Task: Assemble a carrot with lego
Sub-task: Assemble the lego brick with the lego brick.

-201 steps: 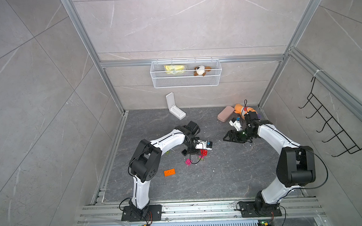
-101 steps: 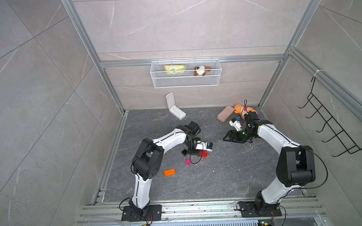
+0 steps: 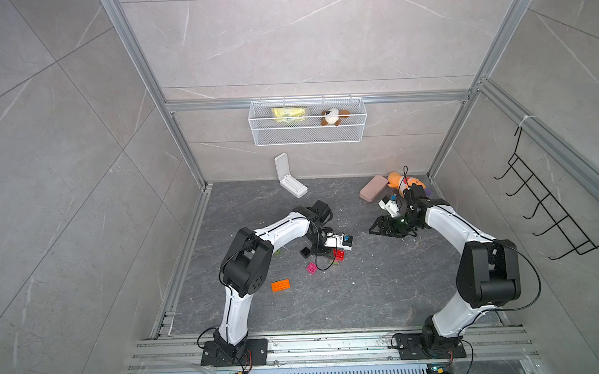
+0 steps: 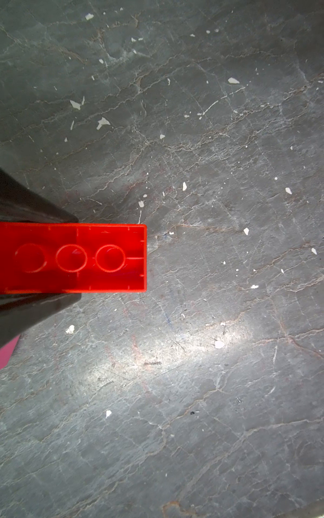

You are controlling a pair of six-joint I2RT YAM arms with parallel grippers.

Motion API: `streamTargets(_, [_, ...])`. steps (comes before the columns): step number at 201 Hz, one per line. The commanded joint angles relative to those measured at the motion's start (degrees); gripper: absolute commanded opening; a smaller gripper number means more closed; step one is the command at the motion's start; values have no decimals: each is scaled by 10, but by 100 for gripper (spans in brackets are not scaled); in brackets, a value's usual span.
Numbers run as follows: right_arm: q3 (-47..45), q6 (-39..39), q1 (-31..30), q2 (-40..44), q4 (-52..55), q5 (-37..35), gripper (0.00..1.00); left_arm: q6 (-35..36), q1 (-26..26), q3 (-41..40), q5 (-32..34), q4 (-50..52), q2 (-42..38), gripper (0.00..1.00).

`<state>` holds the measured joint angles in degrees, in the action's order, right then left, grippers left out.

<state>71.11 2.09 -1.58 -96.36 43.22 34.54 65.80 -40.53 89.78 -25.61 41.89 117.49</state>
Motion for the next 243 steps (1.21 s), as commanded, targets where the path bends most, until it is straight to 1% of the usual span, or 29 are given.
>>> streamTargets(1, [-4, -6, -1, -12, 4, 4, 71, -21, -2, -15, 13, -5, 1, 17])
streamTargets(45, [-2, -5, -1, -15, 4, 7, 70, -51, -4, -49, 29, -38, -5, 17])
streamTargets(84, [-2, -5, -1, -15, 5, 6, 70, -76, -9, -49, 77, -29, 6, 15])
streamTargets(111, [-1, -6, -1, -16, 6, 6, 70, -91, -14, -55, 99, -26, 9, 14])
streamTargets(136, [-1, -6, -2, -19, 5, 7, 70, -119, -23, -44, 142, -6, 32, 14])
streamTargets(157, [0, -7, -1, -20, 5, 7, 70, -140, -23, -41, 157, -4, 38, 14])
streamTargets(180, [2, -6, -2, -19, 7, 7, 70, -169, -21, -45, 159, -25, 16, 14])
streamTargets(195, [2, -5, -1, -17, 7, 7, 70, -184, -17, -51, 149, -49, -6, 15])
streamTargets(217, [2, -6, -2, -17, 7, 8, 70, -192, -15, -52, 141, -66, -23, 20])
streamTargets(229, [3, -6, -1, -17, 7, 9, 70, -196, -16, -48, 137, -70, -26, 24])
streamTargets(243, [2, -5, -1, -17, 7, 9, 70, -203, -15, -47, 129, -77, -31, 32])
